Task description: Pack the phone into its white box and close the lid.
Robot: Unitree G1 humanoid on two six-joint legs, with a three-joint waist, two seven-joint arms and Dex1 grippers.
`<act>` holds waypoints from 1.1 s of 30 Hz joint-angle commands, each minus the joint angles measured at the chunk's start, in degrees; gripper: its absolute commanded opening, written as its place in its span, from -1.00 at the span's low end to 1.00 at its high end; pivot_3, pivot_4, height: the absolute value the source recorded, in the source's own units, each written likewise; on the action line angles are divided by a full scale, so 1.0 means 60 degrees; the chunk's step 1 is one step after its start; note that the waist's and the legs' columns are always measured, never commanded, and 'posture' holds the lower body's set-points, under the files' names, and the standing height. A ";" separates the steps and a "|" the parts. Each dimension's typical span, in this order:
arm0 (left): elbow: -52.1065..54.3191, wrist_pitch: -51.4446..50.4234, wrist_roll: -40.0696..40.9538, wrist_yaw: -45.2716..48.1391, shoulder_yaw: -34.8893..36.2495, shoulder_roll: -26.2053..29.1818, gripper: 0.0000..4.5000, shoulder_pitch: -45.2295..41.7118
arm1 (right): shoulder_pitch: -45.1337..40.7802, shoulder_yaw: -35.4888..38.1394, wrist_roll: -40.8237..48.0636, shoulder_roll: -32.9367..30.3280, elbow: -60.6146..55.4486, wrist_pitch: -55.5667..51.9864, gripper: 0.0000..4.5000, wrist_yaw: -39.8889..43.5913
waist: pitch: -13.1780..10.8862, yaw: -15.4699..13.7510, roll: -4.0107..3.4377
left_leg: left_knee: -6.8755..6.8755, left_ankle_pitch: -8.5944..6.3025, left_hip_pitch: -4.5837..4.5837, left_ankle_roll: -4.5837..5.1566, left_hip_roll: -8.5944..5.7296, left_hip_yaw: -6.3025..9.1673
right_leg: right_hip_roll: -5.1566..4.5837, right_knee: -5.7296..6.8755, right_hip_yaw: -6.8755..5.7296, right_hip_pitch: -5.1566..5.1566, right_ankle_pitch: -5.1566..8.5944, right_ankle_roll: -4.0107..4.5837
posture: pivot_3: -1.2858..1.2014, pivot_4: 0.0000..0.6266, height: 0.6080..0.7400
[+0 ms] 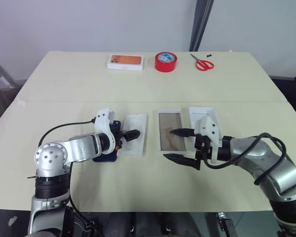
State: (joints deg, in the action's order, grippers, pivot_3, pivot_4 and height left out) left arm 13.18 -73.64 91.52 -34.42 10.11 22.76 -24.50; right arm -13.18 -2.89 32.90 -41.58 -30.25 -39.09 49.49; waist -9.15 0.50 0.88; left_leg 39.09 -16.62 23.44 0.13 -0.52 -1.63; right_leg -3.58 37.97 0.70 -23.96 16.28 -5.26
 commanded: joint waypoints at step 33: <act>-0.0064 0.1860 0.1100 -0.0632 -0.1653 0.1297 0.98 -0.0065 | -0.0158 0.0110 0.0169 0.0033 -0.0255 0.0005 0.99 0.0184 | -0.0001 0.0003 0.0000 | 0.0000 0.0000 0.0000 0.0000 0.0000 0.0000 | 0.0001 -0.0002 -0.0001 0.0003 0.0001 0.0001 | 0.03 -0.52 0.77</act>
State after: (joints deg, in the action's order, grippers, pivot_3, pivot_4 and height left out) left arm 12.19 -62.93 96.53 -37.86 0.64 30.51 -24.48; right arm -13.62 -2.94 32.89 -41.48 -30.17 -39.38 50.63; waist -9.15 0.51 0.89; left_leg 39.09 -16.62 23.44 0.13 -0.52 -1.63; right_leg -3.57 37.96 0.69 -23.95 16.28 -5.25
